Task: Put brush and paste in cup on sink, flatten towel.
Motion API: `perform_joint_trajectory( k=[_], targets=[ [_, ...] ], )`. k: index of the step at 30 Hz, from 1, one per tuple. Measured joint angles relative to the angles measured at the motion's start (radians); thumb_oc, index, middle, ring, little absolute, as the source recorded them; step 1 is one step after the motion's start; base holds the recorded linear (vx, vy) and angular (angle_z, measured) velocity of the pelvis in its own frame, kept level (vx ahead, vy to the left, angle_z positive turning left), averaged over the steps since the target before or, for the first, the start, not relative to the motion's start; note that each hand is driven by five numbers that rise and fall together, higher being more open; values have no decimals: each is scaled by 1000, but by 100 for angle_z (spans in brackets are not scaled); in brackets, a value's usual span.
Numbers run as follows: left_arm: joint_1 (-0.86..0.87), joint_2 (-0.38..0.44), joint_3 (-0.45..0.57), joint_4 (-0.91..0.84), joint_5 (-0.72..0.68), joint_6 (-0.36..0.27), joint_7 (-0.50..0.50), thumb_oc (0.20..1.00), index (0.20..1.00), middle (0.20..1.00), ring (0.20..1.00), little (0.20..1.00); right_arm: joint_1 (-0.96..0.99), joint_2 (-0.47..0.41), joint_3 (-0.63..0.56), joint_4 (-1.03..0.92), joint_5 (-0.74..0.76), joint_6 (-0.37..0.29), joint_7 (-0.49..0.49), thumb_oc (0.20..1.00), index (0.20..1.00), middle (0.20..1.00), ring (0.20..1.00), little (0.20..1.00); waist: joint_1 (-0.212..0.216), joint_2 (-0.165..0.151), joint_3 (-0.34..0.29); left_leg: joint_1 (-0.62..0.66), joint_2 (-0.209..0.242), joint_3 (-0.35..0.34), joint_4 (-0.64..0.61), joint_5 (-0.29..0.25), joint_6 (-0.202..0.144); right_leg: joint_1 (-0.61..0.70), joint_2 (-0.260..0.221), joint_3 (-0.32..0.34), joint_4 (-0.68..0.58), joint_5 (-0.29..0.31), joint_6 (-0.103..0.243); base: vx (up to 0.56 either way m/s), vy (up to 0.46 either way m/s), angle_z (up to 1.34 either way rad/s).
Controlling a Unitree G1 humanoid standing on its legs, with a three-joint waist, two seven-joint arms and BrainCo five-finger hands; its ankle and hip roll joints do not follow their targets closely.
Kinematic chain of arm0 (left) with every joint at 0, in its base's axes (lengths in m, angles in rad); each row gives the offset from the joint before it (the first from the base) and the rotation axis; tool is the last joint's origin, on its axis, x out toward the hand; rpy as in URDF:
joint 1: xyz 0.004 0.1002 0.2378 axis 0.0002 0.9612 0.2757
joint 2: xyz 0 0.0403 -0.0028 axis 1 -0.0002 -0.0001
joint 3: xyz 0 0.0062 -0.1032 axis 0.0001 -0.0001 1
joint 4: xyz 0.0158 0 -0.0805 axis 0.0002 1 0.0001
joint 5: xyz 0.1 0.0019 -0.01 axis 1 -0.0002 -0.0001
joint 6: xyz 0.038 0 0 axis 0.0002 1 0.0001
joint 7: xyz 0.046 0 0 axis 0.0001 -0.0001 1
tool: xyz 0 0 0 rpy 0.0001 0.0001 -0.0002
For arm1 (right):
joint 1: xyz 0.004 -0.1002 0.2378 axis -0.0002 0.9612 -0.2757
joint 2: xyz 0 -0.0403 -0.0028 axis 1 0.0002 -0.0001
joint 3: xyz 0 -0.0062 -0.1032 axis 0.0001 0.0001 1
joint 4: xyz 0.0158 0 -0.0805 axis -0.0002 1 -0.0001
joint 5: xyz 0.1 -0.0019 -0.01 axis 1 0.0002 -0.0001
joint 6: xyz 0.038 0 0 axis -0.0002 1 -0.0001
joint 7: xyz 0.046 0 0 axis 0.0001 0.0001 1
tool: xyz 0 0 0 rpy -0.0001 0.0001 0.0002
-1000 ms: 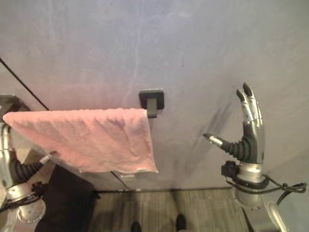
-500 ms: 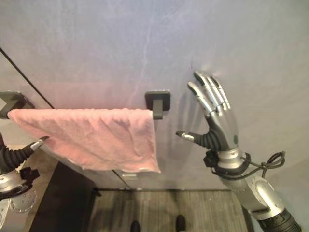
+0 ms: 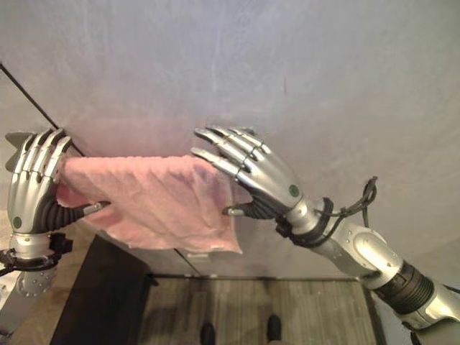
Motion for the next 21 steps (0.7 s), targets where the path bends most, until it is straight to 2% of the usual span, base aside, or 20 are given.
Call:
perform_joint_trajectory(
  k=[3, 8, 14, 21],
  targets=[
    [-26, 2, -16, 11, -1, -1, -7, 1000, 1000, 1000, 1000, 1000, -67, 42, 49, 43, 1, 15, 31, 1000, 1000, 1000, 1000, 1000, 7, -5, -2, 1, 0, 1, 0, 1, -1, 0, 0, 1, 2, 3, 0, 0, 0, 0],
    [-57, 5, -28, 34, -10, -5, -28, 1000, 1000, 1000, 1000, 1000, -131, 36, 77, 83, 2, 35, 87, 1000, 1000, 1000, 1000, 1000, 6, -25, -14, 0, 1, 1, 0, 3, -4, -1, 1, 2, 2, 4, -2, 0, 0, 0],
    [-66, 49, -33, 37, -15, -5, -90, 1000, 1000, 1000, 1000, 1000, -148, 34, 88, 121, 3, 43, 155, 1000, 1000, 1000, 1000, 1000, -1, -62, -41, -8, 1, 5, -1, 4, -6, -16, 2, 11, -5, 5, -1, 2, -2, -1],
    [-69, 132, -41, 37, -18, -8, -158, 1000, 1000, 1000, 1000, 1000, -163, -27, 100, 141, 0, 30, 222, 1000, 1000, 1000, 1000, 1000, -5, -86, -56, -18, 1, 14, -1, 7, -11, -27, 0, 14, -5, 8, -1, 0, 0, 0]
  ],
)
